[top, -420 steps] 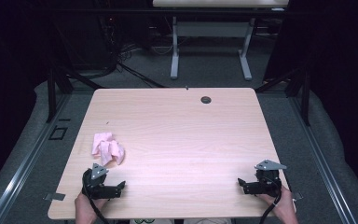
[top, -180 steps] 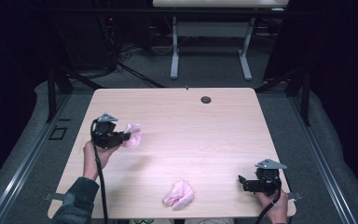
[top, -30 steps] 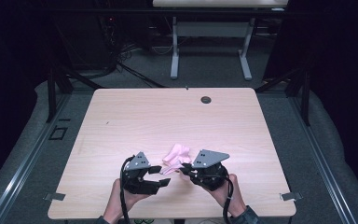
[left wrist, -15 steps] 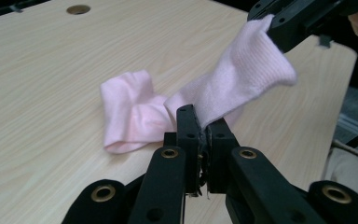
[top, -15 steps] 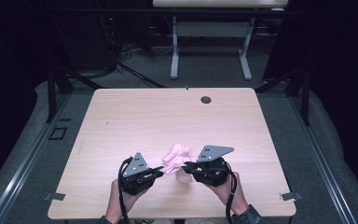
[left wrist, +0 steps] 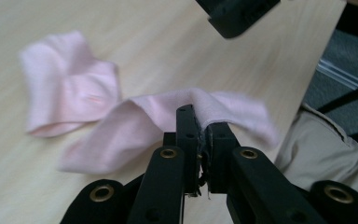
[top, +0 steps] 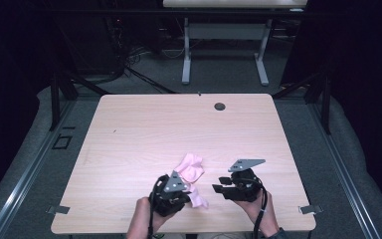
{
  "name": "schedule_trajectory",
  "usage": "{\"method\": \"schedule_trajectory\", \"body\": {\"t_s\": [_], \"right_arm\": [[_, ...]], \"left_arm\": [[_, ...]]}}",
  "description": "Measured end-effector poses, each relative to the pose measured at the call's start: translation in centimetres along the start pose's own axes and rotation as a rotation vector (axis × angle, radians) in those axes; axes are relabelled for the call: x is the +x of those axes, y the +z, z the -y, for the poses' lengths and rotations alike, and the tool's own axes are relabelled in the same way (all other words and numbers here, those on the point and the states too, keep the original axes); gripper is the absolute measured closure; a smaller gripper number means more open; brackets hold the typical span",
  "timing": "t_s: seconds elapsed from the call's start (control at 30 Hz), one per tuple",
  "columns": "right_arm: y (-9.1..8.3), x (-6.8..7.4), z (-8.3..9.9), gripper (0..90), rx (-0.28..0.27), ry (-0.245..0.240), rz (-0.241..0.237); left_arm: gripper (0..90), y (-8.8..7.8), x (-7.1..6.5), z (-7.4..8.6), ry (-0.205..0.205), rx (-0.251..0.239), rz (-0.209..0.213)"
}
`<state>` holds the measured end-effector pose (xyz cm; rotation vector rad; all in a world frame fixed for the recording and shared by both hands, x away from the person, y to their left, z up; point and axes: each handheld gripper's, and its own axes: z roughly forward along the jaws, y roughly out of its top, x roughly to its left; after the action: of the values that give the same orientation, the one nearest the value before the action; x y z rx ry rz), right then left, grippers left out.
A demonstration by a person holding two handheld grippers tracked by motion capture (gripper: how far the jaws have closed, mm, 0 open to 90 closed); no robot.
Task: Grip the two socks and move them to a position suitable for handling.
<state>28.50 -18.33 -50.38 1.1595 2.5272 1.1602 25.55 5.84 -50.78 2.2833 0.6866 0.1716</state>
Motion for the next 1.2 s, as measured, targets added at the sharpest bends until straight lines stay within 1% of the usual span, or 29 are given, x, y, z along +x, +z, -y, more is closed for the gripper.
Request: {"method": "schedule_trajectory", "body": {"t_s": [0.03,0.07,0.13,0.17,0.2,0.23,0.33,0.4,0.43,0.47,0.5,0.53,0.6,0.63,0.67,0.7,0.73,0.77,0.8,0.83,0.87,0.9,0.97,1.03,1.07,1.1,1.13,1.17,1.2], "right_arm": [[-0.2,-0.4,0.6,59.8,0.012,0.014,0.003],[-0.3,-0.8,1.2,59.8,0.017,0.03,0.013],[-0.5,-1.6,2.2,59.6,0.028,0.06,0.019],[-0.6,-1.9,2.7,59.6,0.029,0.077,0.024],[-0.7,-2.2,3.1,59.7,0.035,0.085,0.029],[-0.8,-2.4,3.5,59.6,0.037,0.101,0.036],[-1.0,-2.8,3.9,59.2,0.034,0.111,0.043],[-1.4,-3.0,3.9,58.8,0.022,0.121,0.049],[-1.6,-3.1,3.9,58.6,0.016,0.123,0.055],[-1.7,-3.1,3.9,58.4,0.013,0.131,0.056],[-1.8,-3.2,3.9,58.1,0.012,0.133,0.061],[-1.8,-3.2,3.9,57.5,0.015,0.135,0.063],[-1.8,-3.3,4.0,56.3,0.021,0.138,0.073],[-1.8,-3.2,4.1,55.5,0.021,0.142,0.077],[-1.8,-3.2,4.3,54.7,0.023,0.142,0.078],[-1.8,-3.1,4.4,54.0,0.026,0.141,0.08],[-1.9,-3.1,4.5,52.8,0.026,0.138,0.08],[-2.0,-3.0,4.6,51.6,0.024,0.141,0.085],[-2.1,-2.9,4.7,50.6,0.019,0.141,0.087],[-2.3,-2.8,4.8,50.4,0.005,0.13,0.089],[-2.6,-2.6,4.8,49.9,-0.002,0.128,0.098],[-2.8,-2.6,4.8,49.5,-0.003,0.124,0.095],[-2.8,-2.3,4.8,48.2,-0.002,0.121,0.094],[-2.6,-1.9,4.9,48.0,0.013,0.12,0.122],[-2.4,-1.9,4.9,48.1,0.015,0.115,0.124],[-2.3,-1.6,5.0,48.1,0.021,0.106,0.127],[-2.2,-1.5,5.1,48.1,0.024,0.091,0.121],[-2.0,-1.2,5.2,48.1,0.033,0.058,0.099],[-1.8,-0.9,5.2,48.2,0.033,0.036,0.086]], "left_arm": [[87.0,0.8,-0.4,0.0,0.005,0.018,0.011],[87.0,1.8,-0.8,0.1,0.0,0.032,0.024],[86.9,3.1,-1.2,0.3,-0.008,0.052,0.045],[86.9,3.6,-1.3,0.3,-0.015,0.058,0.057],[86.8,4.1,-1.6,0.2,-0.024,0.05,0.062],[86.8,4.4,-1.7,0.0,-0.025,0.044,0.059],[86.8,4.6,-1.8,-0.9,-0.031,0.016,0.056],[86.7,4.7,-1.5,-1.8,-0.043,-0.008,0.051],[86.2,4.9,-1.4,-2.0,-0.045,-0.012,0.048],[85.4,5.1,-1.3,-2.3,-0.049,-0.012,0.058],[83.1,5.3,-1.3,-2.4,-0.047,-0.006,0.069],[78.1,5.5,-1.3,-2.5,-0.039,0.001,0.071],[62.7,5.7,-1.2,-2.5,-0.045,0.011,0.063],[55.7,5.5,-1.0,-2.3,-0.047,0.003,0.058],[51.1,5.1,-0.7,-2.2,-0.052,0.005,0.03],[45.1,4.7,-0.5,-2.0,-0.055,-0.004,0.017],[42.4,4.3,-0.1,-1.8,-0.06,-0.012,0.001],[40.8,4.0,0.1,-1.6,-0.06,-0.011,-0.02],[39.8,3.6,0.5,-1.4,-0.046,0.001,-0.048],[39.8,3.3,1.0,-1.0,-0.047,0.005,-0.075],[39.9,3.2,1.4,-0.7,-0.051,0.013,-0.093],[39.8,3.1,1.9,-0.4,-0.059,0.027,-0.11],[40.0,3.0,2.9,0.2,-0.07,0.038,-0.136],[40.4,3.1,3.5,0.5,-0.095,0.033,-0.137],[40.4,3.2,3.8,0.6,-0.102,0.034,-0.147],[41.0,3.3,3.9,0.6,-0.108,0.032,-0.142],[42.0,3.5,4.0,0.6,-0.1,0.035,-0.13],[43.0,3.7,3.9,0.6,-0.097,0.038,-0.134],[43.7,3.9,3.9,0.6,-0.092,0.044,-0.13]]}}
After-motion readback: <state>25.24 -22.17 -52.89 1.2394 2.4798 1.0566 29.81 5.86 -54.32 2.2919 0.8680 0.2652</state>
